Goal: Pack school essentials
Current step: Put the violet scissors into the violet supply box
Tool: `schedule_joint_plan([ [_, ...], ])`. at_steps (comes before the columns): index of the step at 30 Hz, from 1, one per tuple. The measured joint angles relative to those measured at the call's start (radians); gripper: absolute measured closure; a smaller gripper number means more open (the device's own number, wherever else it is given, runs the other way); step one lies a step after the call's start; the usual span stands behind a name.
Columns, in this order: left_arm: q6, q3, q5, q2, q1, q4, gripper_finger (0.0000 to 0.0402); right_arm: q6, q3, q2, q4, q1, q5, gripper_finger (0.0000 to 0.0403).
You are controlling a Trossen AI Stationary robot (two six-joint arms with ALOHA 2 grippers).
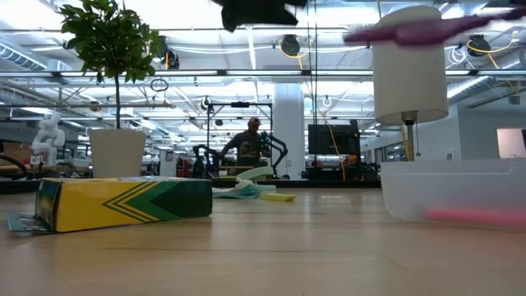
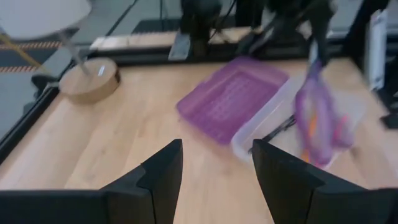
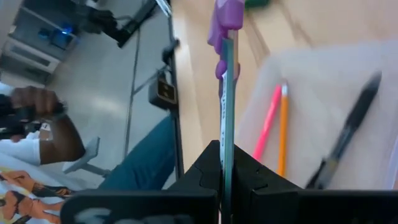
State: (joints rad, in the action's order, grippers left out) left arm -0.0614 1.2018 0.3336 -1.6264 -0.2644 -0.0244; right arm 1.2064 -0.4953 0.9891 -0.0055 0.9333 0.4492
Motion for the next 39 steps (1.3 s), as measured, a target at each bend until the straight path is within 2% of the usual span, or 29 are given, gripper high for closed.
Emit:
schedule_joint_plan([
  [9, 0.001, 0.0, 0.0, -0.013, -0.051, 0.059, 0.0204, 0.242, 0.0, 0.113, -0.044, 0.064, -0.002, 0.0403],
  [23, -0.013, 0.0, 0.0, -0.034, -0.073, 0.064, 0.0204, 0.467, 0.0, 0.126, -0.115, 0.129, -0.01, 0.0403],
  [34, -0.004, 0.0, 0.0, -0.034, -0.075, 0.081, 0.0204, 0.489, 0.0, 0.148, -0.126, 0.129, -0.037, 0.0402],
  [39, -0.005, 0.0, -0.001, -0.034, -0.075, 0.081, 0.0204, 0.498, 0.0, 0.167, -0.124, 0.129, -0.058, 0.0382],
])
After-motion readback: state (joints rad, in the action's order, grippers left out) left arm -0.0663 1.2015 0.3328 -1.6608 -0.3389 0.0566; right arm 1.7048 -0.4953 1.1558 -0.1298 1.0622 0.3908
